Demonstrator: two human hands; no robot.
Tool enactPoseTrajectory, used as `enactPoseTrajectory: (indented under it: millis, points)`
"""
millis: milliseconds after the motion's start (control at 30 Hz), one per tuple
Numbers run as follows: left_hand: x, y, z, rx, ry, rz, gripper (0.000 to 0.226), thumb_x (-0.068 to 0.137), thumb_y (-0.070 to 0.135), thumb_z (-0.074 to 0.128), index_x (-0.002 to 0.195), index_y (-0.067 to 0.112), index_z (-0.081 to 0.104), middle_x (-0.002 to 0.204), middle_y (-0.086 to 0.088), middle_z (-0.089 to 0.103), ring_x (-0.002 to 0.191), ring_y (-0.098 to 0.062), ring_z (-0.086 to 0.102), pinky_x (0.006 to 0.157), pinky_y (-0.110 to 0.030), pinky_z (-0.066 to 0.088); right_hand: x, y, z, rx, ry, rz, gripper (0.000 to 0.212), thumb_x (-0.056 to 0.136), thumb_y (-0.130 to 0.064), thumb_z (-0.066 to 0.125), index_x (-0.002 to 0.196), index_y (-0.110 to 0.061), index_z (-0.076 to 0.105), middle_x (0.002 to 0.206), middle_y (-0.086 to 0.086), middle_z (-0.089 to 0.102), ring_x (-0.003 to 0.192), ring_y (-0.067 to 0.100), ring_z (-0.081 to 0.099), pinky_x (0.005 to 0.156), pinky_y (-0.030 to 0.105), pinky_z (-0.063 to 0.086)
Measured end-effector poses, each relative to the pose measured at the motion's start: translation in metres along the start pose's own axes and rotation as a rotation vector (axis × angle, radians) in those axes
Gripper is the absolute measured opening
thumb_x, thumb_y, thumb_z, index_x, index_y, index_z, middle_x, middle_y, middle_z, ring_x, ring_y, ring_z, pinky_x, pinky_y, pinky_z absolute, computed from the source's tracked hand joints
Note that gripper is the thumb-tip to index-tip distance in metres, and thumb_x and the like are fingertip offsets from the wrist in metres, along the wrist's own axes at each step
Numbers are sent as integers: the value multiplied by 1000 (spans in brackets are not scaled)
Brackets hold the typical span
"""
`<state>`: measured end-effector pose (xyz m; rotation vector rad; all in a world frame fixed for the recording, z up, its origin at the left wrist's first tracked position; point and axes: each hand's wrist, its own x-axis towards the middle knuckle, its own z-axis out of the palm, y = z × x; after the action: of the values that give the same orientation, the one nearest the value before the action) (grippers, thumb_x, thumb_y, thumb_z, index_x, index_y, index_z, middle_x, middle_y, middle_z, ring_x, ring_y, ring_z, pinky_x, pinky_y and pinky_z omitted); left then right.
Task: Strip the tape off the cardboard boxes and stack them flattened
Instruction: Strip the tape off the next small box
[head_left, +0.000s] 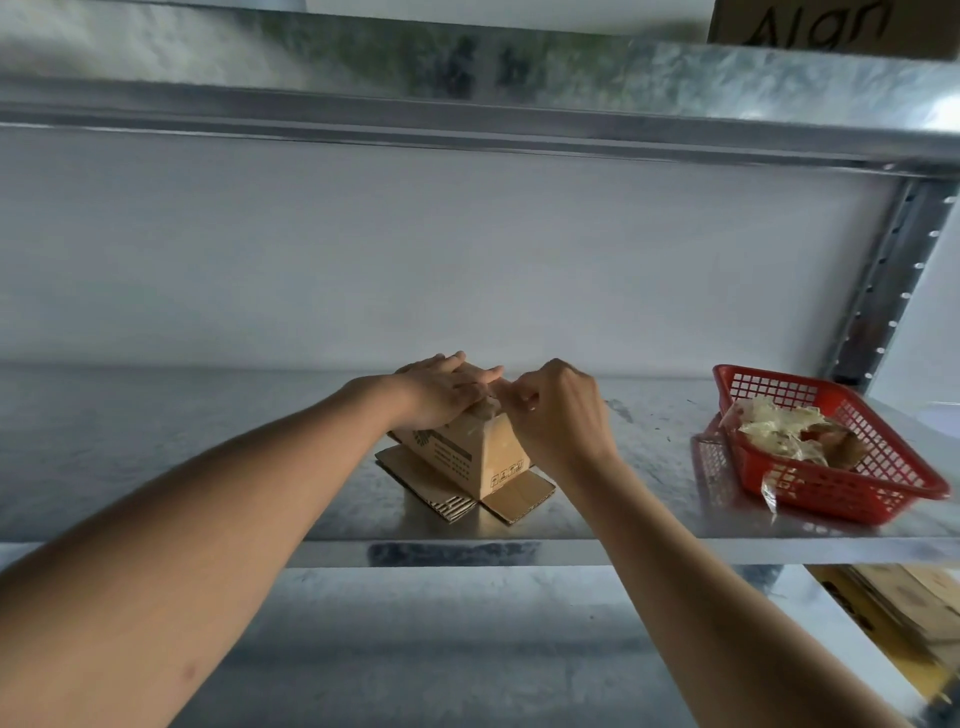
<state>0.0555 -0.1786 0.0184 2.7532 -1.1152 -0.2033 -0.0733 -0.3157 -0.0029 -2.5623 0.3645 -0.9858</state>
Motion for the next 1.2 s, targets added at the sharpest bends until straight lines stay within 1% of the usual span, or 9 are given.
enactPoseTrajectory:
  millis: [167,300,433,633,700,800,967,1033,1200]
  points:
    - [1,-2,2,-92,26,-1,45,102,64,17,146,74,17,173,12,1,159,-20,-5,124,-53,7,-6,1,-6,44,-12,-25,18,88,-37,78,85,-20,79,85,-1,68,74,16,60,53,19,32]
    - [5,-4,6,-108,52,-1,45,102,59,15,142,79,15,173,11,3,159,-19,-4,125,-51,2,-13,-10,-12,103,-74,-155,13,81,-28,83,78,-18,75,79,-3,70,71,16,65,62,28,50]
    - [2,-4,11,-33,78,46,50,109,42,14,155,60,18,168,23,4,159,-18,-2,125,-41,0,-22,-16,-11,155,-66,-233,11,76,-16,83,75,-13,72,76,-1,71,69,18,66,66,36,55]
    - [-2,2,8,-49,77,4,47,108,53,12,154,66,13,174,5,4,159,-19,-3,124,-46,5,-27,-5,0,402,28,-5,13,74,-14,82,72,-19,70,71,-10,72,69,5,69,65,22,54]
    - [-3,4,7,-47,85,6,47,106,59,12,152,68,14,174,4,3,159,-21,-1,124,-49,6,-26,0,4,541,4,141,17,75,-20,85,85,-24,72,76,-11,74,71,6,71,71,34,60]
    - [-3,4,7,-55,87,-7,44,106,63,13,149,71,17,174,6,4,160,-23,-1,125,-50,5,-25,5,4,736,-58,241,59,74,-29,88,122,-46,58,88,-10,76,75,9,74,64,33,59]
    - [0,2,9,-75,94,-19,42,105,65,13,146,75,17,173,8,4,160,-24,-3,127,-52,4,-23,12,4,491,15,180,16,74,-45,89,86,-40,79,92,-13,68,74,2,63,69,17,47]
    - [2,2,9,-63,98,-25,44,103,67,12,146,75,15,173,7,4,160,-25,-2,127,-54,6,-26,12,9,410,92,112,12,78,-41,88,88,-36,82,95,-9,58,70,2,60,66,7,39]
    - [3,2,12,-71,89,-51,45,100,68,14,144,77,12,174,5,2,160,-24,-2,125,-53,4,-38,6,13,287,137,-71,16,77,-35,88,92,-31,82,77,-11,59,63,0,53,61,7,37]
